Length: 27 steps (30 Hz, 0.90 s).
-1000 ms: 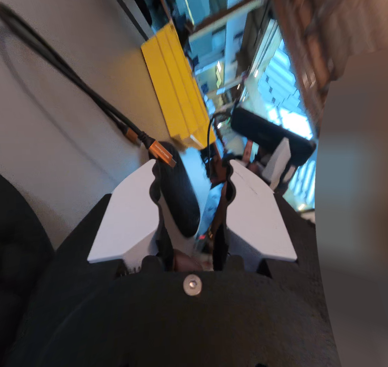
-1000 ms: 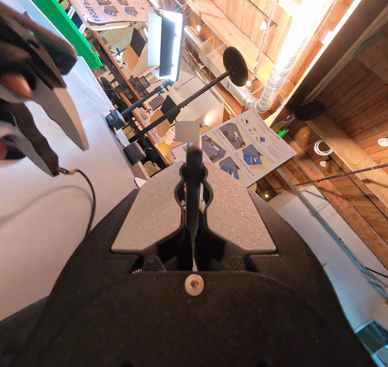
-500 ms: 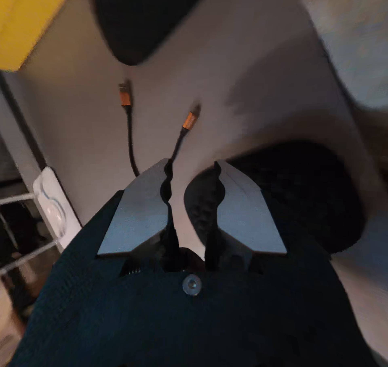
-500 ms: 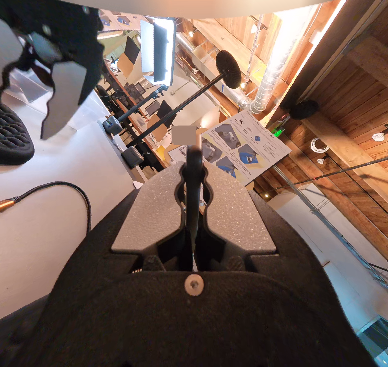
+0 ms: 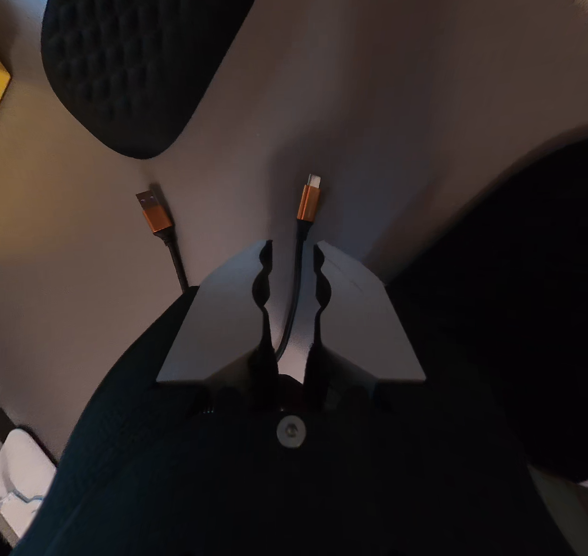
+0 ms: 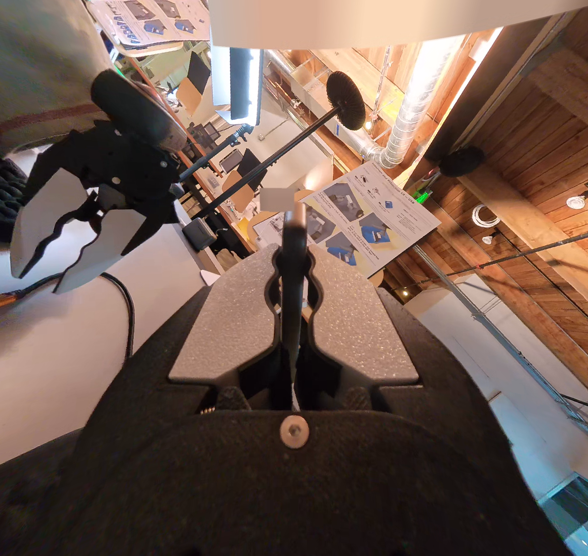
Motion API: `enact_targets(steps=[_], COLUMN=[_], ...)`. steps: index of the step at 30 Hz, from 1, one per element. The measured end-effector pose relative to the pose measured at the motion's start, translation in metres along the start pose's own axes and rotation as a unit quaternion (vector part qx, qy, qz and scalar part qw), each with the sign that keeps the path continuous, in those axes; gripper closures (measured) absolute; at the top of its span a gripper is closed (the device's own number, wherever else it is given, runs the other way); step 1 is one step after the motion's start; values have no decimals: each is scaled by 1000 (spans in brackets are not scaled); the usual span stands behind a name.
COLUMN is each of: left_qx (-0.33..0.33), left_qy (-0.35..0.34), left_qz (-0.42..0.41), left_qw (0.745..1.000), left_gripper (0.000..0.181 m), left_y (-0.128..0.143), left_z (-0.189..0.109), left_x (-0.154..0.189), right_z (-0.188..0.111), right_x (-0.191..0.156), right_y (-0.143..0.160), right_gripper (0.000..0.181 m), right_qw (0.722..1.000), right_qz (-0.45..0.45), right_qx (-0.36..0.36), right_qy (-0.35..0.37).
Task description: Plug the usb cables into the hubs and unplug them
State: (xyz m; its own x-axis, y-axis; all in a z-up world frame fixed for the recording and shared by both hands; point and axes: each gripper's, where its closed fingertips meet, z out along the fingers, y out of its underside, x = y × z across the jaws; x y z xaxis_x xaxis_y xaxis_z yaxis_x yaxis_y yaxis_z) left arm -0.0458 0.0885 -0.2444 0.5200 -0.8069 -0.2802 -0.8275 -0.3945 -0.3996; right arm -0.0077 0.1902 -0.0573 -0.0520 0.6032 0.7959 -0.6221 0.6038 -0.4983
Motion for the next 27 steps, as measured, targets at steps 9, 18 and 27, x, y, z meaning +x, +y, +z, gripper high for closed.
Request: enact_targets(steps=[9,18,27], left_qx=[-22,77,128], left_qy=[14,-34,-27], left_qz=[-111,-406,-478], left_qw=[993,910,868], left_gripper=[178,179,179], left_y=[7,-45,-72], left_z=[1,-54,-58], left_x=[7,17,30], right_z=[2,-1,-13], right_x=[-8,-45,-38], right_y=[3,-8,-26], right_gripper=[169,169,169], right_qw=[1000,982,935], right_qz=[13,90,247], right_qx=[3,90,195], right_qy=[-20,-138,-164])
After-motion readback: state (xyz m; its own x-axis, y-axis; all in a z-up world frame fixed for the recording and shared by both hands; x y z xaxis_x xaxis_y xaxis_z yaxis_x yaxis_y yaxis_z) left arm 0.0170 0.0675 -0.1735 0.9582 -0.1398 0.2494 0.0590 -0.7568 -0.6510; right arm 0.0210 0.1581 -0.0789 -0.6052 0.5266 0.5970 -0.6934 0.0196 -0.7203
